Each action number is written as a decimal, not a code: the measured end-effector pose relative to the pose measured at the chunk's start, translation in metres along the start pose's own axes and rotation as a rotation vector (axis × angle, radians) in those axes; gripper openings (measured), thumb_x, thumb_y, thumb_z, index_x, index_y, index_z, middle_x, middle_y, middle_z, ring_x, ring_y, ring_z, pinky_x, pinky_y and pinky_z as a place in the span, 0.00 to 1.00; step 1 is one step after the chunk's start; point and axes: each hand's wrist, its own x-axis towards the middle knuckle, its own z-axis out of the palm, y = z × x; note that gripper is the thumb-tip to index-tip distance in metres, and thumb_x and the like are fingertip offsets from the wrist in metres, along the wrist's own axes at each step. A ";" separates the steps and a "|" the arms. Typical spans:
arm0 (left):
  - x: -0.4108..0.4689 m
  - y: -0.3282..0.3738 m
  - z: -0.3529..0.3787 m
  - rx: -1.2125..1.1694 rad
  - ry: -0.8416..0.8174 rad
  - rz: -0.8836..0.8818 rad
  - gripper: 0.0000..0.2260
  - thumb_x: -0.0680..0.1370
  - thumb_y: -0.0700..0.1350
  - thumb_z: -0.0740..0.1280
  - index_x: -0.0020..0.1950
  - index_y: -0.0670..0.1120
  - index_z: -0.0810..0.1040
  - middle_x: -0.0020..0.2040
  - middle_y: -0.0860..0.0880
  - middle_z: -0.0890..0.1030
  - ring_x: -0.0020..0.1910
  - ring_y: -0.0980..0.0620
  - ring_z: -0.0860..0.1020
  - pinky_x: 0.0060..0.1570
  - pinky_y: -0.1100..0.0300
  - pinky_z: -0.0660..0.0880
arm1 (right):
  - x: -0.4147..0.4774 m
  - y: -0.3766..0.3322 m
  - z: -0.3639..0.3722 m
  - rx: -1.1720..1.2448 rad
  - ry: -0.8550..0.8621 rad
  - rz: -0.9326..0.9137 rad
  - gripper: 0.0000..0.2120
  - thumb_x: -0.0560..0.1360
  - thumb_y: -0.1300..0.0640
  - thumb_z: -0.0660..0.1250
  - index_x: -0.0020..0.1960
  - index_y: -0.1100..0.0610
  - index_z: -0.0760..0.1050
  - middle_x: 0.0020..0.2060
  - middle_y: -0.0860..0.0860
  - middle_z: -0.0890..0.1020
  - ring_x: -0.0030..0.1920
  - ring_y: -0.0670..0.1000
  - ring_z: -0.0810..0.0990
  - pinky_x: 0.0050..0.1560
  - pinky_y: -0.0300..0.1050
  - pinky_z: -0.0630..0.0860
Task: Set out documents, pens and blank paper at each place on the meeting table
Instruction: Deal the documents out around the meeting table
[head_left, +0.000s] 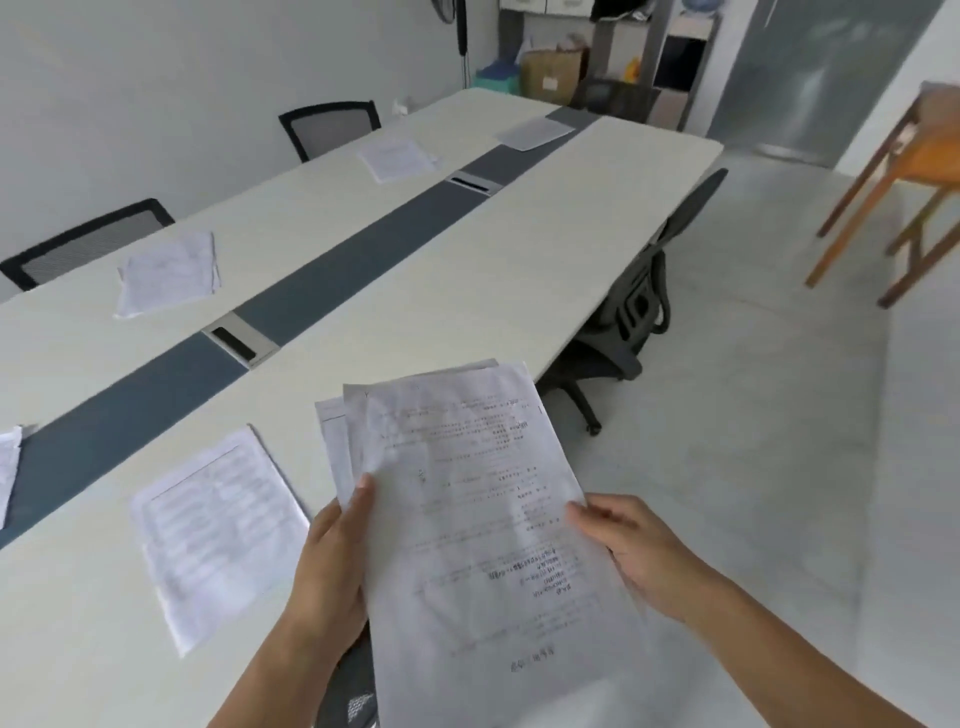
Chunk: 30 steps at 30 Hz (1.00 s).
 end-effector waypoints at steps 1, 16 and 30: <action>-0.001 -0.006 0.020 0.020 -0.014 -0.010 0.19 0.80 0.53 0.59 0.60 0.41 0.79 0.56 0.41 0.84 0.55 0.41 0.82 0.59 0.43 0.75 | -0.008 0.005 -0.017 -0.017 0.060 -0.025 0.13 0.81 0.56 0.62 0.51 0.64 0.82 0.50 0.61 0.85 0.51 0.59 0.85 0.56 0.53 0.80; 0.097 -0.033 0.247 0.249 -0.267 0.016 0.19 0.78 0.56 0.60 0.55 0.45 0.82 0.51 0.45 0.86 0.49 0.45 0.85 0.51 0.48 0.80 | 0.018 -0.007 -0.210 0.062 0.469 -0.099 0.11 0.80 0.56 0.64 0.46 0.64 0.78 0.42 0.62 0.85 0.42 0.64 0.85 0.45 0.61 0.82; 0.249 0.002 0.392 0.253 -0.405 -0.073 0.13 0.76 0.44 0.69 0.57 0.38 0.81 0.53 0.39 0.84 0.52 0.39 0.83 0.54 0.44 0.79 | 0.151 -0.100 -0.354 0.281 0.151 0.052 0.13 0.77 0.58 0.65 0.60 0.62 0.79 0.54 0.61 0.85 0.54 0.63 0.84 0.52 0.57 0.81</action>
